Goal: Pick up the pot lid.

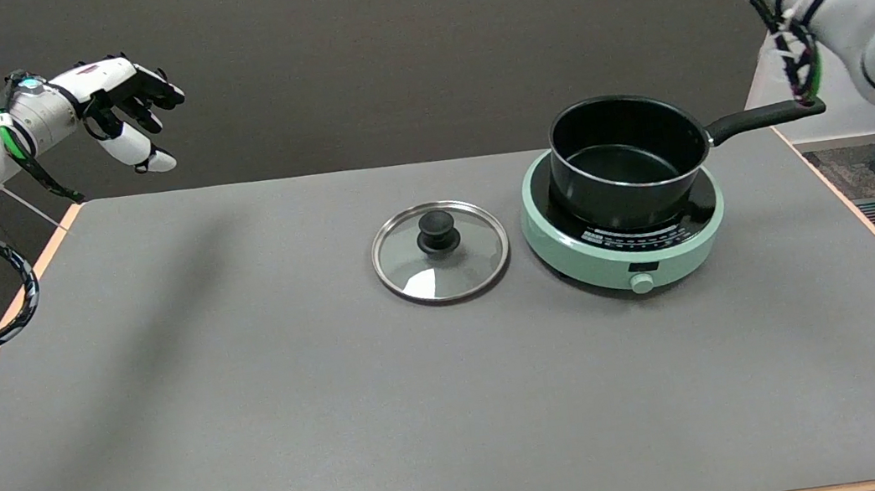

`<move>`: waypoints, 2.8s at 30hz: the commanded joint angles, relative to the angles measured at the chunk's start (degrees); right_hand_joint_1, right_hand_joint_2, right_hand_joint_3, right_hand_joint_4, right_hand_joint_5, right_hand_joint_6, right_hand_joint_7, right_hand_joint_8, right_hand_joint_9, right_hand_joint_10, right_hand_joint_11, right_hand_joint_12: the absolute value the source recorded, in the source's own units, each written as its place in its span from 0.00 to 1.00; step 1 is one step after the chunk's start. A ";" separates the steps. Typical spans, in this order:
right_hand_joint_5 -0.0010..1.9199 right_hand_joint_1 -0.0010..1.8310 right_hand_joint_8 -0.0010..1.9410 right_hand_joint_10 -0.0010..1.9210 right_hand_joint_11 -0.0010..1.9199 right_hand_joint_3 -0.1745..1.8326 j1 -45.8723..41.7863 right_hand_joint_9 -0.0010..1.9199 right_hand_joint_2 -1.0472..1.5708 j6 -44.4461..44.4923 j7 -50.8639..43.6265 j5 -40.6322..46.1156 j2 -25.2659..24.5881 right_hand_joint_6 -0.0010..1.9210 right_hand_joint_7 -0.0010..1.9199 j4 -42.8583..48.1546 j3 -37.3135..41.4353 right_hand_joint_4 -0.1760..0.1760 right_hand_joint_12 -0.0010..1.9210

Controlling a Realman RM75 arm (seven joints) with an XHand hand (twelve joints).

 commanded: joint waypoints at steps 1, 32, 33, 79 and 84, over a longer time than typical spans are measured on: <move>0.32 0.44 0.16 0.29 0.21 0.53 16.78 0.28 0.63 1.01 0.65 -1.68 -7.60 0.18 0.35 -4.61 -16.22 0.21 0.63; 0.34 0.45 0.17 0.31 0.25 0.50 31.44 0.32 0.64 -5.75 -2.78 -7.04 -16.74 0.20 0.39 -24.04 -24.26 0.23 0.71; 0.34 0.45 0.17 0.31 0.25 0.50 30.96 0.32 0.64 -5.62 -2.82 -6.99 -16.48 0.20 0.39 -23.91 -23.94 0.23 0.71; 0.34 0.45 0.17 0.34 0.27 0.50 22.44 0.33 0.63 -4.02 -7.82 -0.91 -9.88 0.20 0.39 -16.63 -15.66 0.24 0.74; 0.34 0.45 0.17 0.34 0.27 0.50 21.31 0.33 0.63 -3.37 -7.82 -0.91 -9.50 0.20 0.39 -15.98 -15.26 0.24 0.74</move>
